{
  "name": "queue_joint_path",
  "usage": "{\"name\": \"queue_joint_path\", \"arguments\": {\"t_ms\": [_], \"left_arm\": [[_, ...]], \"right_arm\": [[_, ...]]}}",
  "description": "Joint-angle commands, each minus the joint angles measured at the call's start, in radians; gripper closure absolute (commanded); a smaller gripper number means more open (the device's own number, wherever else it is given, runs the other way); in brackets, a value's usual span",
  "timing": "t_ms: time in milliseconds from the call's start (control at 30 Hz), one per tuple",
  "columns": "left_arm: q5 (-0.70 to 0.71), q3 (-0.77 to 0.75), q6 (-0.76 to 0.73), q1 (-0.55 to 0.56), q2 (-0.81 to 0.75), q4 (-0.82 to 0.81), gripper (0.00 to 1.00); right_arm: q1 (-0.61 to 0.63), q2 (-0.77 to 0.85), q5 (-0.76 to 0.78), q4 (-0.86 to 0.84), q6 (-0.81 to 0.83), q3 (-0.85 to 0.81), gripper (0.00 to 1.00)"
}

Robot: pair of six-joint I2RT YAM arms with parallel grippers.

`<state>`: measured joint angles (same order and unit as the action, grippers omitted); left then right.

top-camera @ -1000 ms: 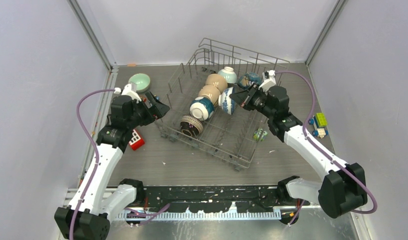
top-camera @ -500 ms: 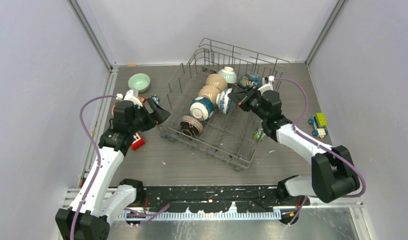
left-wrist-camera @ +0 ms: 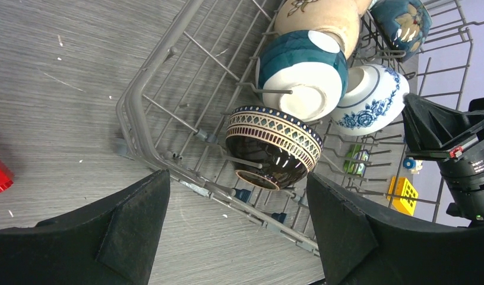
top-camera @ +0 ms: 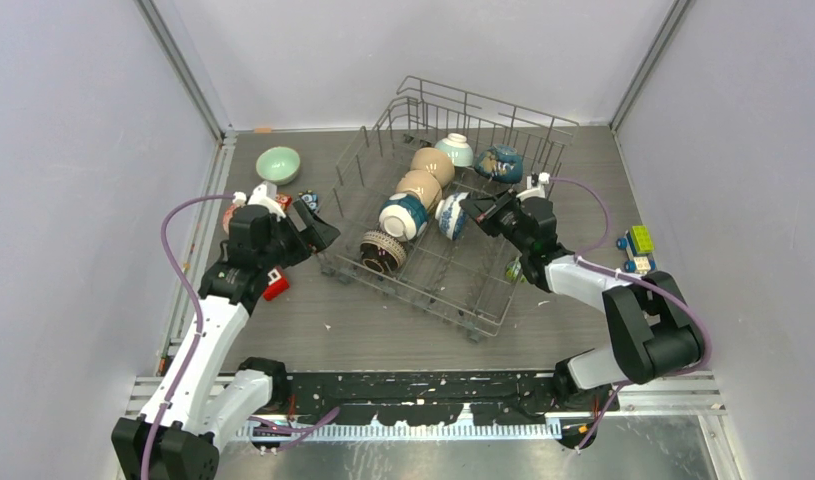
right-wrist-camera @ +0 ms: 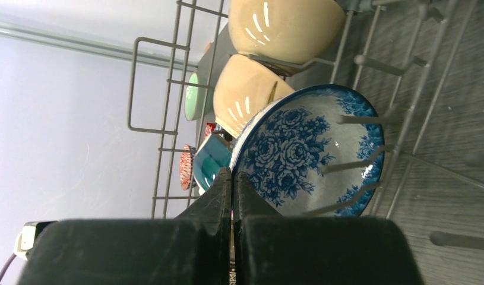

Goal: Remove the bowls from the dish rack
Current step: Place the bowl in the dish rack.

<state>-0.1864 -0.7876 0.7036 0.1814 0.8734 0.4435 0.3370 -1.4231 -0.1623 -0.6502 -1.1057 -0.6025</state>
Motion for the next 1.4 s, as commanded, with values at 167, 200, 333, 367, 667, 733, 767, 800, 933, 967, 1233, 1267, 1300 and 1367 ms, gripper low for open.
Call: {"name": "queue_joint_path", "arguments": {"t_ms": [167, 200, 333, 367, 667, 733, 767, 800, 933, 967, 1233, 1267, 1300, 1367], "left_arm": [[0.015, 0.017, 0.007, 0.003, -0.015, -0.017, 0.15], [0.016, 0.019, 0.007, 0.003, -0.016, -0.017, 0.15], [0.018, 0.023, 0.007, 0.003, -0.017, -0.017, 0.15], [0.018, 0.025, 0.007, 0.003, -0.017, -0.016, 0.15], [0.021, 0.037, 0.008, 0.004, -0.025, -0.014, 0.15], [0.023, 0.037, 0.008, 0.003, -0.024, -0.014, 0.15], [0.022, 0.036, 0.008, 0.003, -0.023, -0.014, 0.15], [0.022, 0.035, 0.008, 0.003, -0.021, -0.015, 0.15], [0.021, 0.028, 0.005, 0.004, -0.012, -0.014, 0.15], [0.021, 0.027, 0.005, 0.004, -0.01, -0.015, 0.15], [0.019, 0.036, 0.008, 0.003, -0.004, -0.025, 0.15], [0.018, 0.036, 0.008, 0.003, -0.004, -0.023, 0.15], [0.019, 0.037, 0.008, 0.003, -0.004, -0.023, 0.15], [0.019, 0.038, 0.007, 0.003, -0.006, -0.024, 0.15]], "right_arm": [[-0.012, -0.014, 0.014, -0.169, -0.021, 0.015, 0.99], [-0.013, -0.019, 0.013, -0.169, -0.02, 0.02, 0.99], [-0.012, -0.029, 0.009, -0.173, -0.018, 0.036, 0.99], [-0.013, -0.03, 0.008, -0.171, -0.016, 0.038, 0.99], [-0.012, -0.024, 0.004, -0.113, 0.015, 0.049, 0.99], [-0.012, -0.019, 0.004, -0.089, 0.027, 0.045, 0.99], [-0.012, -0.018, 0.004, -0.069, 0.031, 0.041, 0.99], [-0.012, -0.017, 0.004, -0.051, 0.038, 0.035, 0.99], [-0.012, -0.016, 0.002, 0.015, 0.065, 0.007, 0.97], [-0.012, -0.016, 0.0, 0.028, 0.07, 0.001, 0.96], [-0.012, -0.021, -0.018, 0.097, 0.093, -0.033, 0.83], [-0.012, -0.023, -0.022, 0.101, 0.093, -0.035, 0.81], [-0.013, -0.025, -0.026, 0.105, 0.094, -0.039, 0.79], [-0.012, -0.028, -0.032, 0.112, 0.094, -0.043, 0.75]]}}
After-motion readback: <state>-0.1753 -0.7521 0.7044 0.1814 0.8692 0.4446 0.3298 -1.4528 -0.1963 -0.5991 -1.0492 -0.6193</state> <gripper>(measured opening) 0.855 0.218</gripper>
